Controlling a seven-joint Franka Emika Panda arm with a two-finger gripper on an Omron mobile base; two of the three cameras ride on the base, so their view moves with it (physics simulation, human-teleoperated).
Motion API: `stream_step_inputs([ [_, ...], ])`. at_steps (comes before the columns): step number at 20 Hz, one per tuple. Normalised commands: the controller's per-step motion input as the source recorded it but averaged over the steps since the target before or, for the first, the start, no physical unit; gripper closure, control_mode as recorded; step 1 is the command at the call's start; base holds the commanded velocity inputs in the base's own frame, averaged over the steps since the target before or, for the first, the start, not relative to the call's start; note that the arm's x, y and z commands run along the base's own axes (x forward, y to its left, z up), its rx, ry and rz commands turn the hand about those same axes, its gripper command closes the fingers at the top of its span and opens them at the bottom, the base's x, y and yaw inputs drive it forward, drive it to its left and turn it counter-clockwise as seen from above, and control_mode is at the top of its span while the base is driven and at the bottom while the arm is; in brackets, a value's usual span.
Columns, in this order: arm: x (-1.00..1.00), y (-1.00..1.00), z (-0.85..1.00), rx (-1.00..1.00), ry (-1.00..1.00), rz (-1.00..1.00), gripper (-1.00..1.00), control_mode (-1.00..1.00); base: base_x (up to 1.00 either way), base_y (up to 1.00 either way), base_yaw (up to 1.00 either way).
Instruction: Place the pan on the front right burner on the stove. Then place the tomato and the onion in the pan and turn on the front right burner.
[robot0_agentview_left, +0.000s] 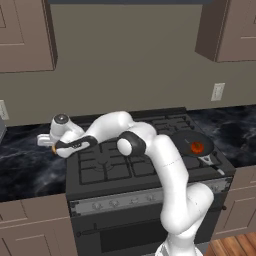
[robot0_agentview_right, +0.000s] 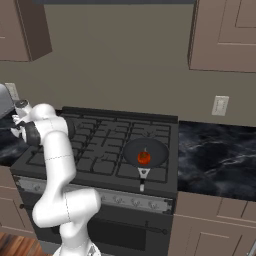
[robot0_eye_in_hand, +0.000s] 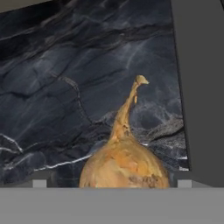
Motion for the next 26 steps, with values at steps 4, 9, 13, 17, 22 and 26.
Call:
stream_step_inputs([
  [4,0.00,0.00,-0.15,0.00,0.08,0.00,-1.00,-1.00,0.00,0.00,0.00],
  [9,0.00,0.00,-0.02,0.00,0.04,0.00,-1.00,-1.00,0.00,0.00,0.00],
  [13,0.00,0.00,0.00,0.00,0.00,0.00,1.00,-1.00,0.00,0.00,0.00],
  [17,0.00,0.00,0.00,0.00,0.01,0.00,1.00,-1.00,0.00,0.00,0.00],
  [22,0.00,0.00,0.00,0.00,0.01,0.00,1.00,-1.00,0.00,0.00,0.00],
  [26,0.00,0.01,-0.14,0.00,0.04,0.00,1.00,-1.00,0.00,0.00,0.00],
])
